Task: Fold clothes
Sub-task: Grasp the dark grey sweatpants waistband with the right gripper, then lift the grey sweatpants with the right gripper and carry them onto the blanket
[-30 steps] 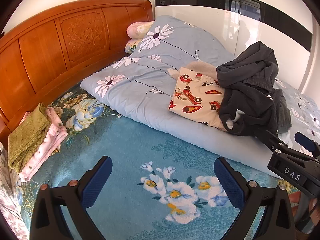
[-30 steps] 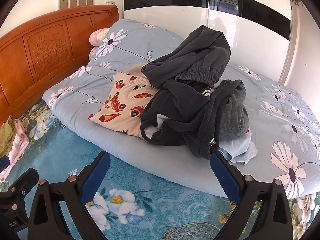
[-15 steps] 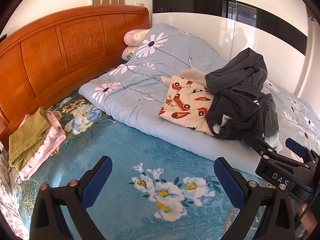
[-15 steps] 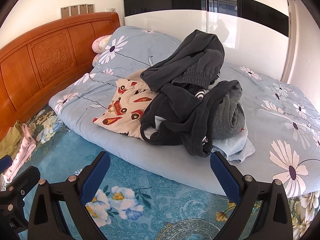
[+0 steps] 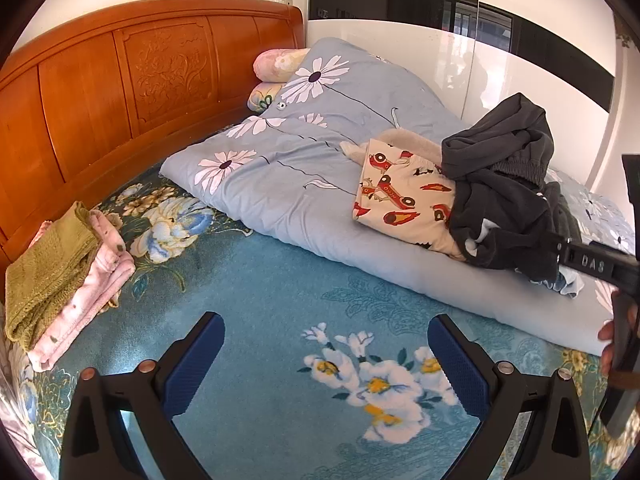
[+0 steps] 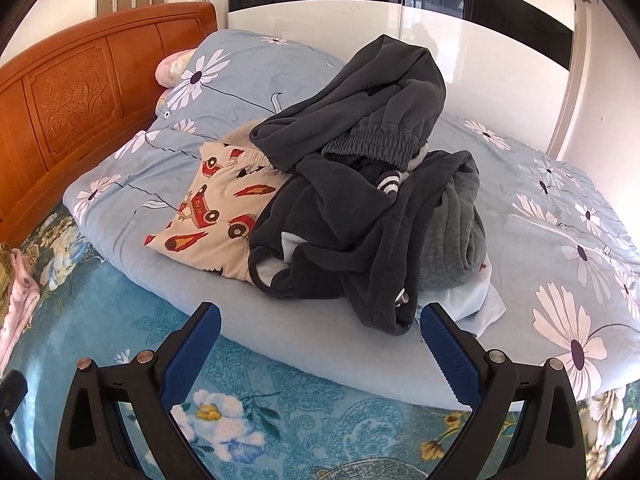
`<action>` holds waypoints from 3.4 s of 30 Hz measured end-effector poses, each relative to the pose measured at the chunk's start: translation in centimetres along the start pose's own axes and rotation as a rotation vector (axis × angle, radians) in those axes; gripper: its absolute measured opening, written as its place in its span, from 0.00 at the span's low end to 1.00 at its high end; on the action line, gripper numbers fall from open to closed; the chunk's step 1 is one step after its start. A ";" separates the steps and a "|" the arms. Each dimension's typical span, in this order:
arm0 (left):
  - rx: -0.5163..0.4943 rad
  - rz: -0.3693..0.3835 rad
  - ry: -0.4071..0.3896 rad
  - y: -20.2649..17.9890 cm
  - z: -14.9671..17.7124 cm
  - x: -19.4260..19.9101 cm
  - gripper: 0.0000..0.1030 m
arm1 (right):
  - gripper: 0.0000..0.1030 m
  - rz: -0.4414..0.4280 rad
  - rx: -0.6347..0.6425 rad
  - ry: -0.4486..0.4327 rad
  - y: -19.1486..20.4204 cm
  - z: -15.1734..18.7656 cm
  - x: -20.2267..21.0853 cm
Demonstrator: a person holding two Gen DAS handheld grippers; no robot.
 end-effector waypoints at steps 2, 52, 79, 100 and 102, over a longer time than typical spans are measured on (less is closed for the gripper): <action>-0.016 -0.005 0.002 0.5 0.7 -0.3 1.00 | 0.96 0.008 -0.005 0.006 -0.1 -1.1 -0.8; 0.268 0.183 0.080 7.8 5.4 -8.7 1.00 | 0.37 0.270 0.104 0.100 13.2 -17.4 -18.0; 0.378 0.219 0.181 8.5 7.1 -11.6 1.00 | 0.34 0.156 -0.067 0.185 11.4 -16.3 -18.7; 0.393 0.214 0.217 8.7 7.7 -12.6 1.00 | 0.26 0.181 -0.339 0.162 8.2 -15.4 -20.5; 0.399 0.212 0.225 8.8 7.9 -12.8 1.00 | 0.15 0.139 -0.394 0.158 7.7 -15.4 -19.8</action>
Point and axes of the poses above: each gripper's, at about its wrist camera, not at the fingertips, and x roughly against the way its jaws point, y to its left, z to its underside, the point moved 7 cm from there along -x, roughly the way its jaws point, and after that the axes turned 4 degrees about -x, right-handed, at the moved point
